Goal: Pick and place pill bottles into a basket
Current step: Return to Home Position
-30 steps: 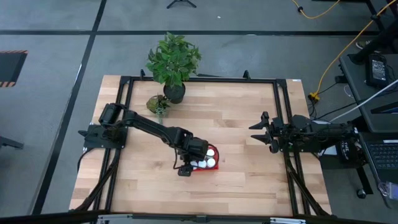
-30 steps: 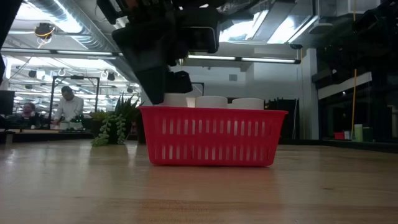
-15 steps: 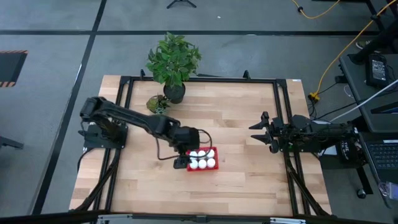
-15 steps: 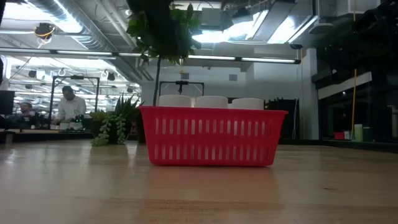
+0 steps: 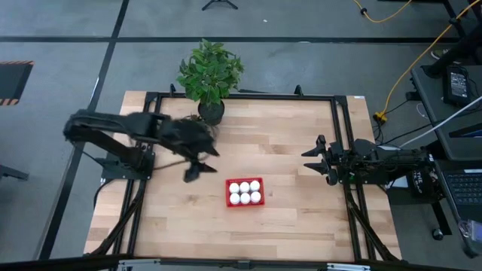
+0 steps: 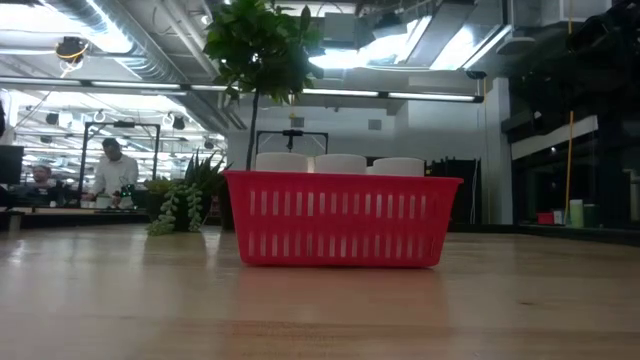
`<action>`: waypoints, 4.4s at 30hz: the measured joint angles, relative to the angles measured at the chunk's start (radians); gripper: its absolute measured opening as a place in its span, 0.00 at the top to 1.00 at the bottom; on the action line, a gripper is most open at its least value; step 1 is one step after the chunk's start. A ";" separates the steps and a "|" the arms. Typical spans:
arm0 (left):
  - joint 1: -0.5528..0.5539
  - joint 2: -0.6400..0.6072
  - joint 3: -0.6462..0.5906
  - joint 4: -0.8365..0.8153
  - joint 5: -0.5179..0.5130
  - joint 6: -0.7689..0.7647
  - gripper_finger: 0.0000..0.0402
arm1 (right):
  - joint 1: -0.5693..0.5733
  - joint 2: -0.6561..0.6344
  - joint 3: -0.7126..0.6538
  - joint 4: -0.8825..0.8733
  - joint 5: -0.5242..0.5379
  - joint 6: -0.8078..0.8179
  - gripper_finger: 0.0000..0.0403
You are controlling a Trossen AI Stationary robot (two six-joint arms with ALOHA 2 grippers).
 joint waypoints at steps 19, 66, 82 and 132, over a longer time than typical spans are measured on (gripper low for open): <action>0.057 -1.145 -0.804 0.387 -0.126 0.031 0.32 | 0.000 0.000 0.000 0.000 0.000 0.000 0.52; 0.349 -1.226 -1.371 0.909 0.053 0.185 0.32 | -0.001 0.005 0.002 -0.007 0.008 -0.002 0.52; 0.349 -1.226 -1.371 0.909 0.052 0.185 0.32 | -0.001 0.005 0.002 -0.007 0.008 -0.002 0.52; 0.348 -1.226 -1.371 0.909 0.052 0.184 0.32 | -0.001 0.005 0.002 -0.007 0.008 -0.002 0.52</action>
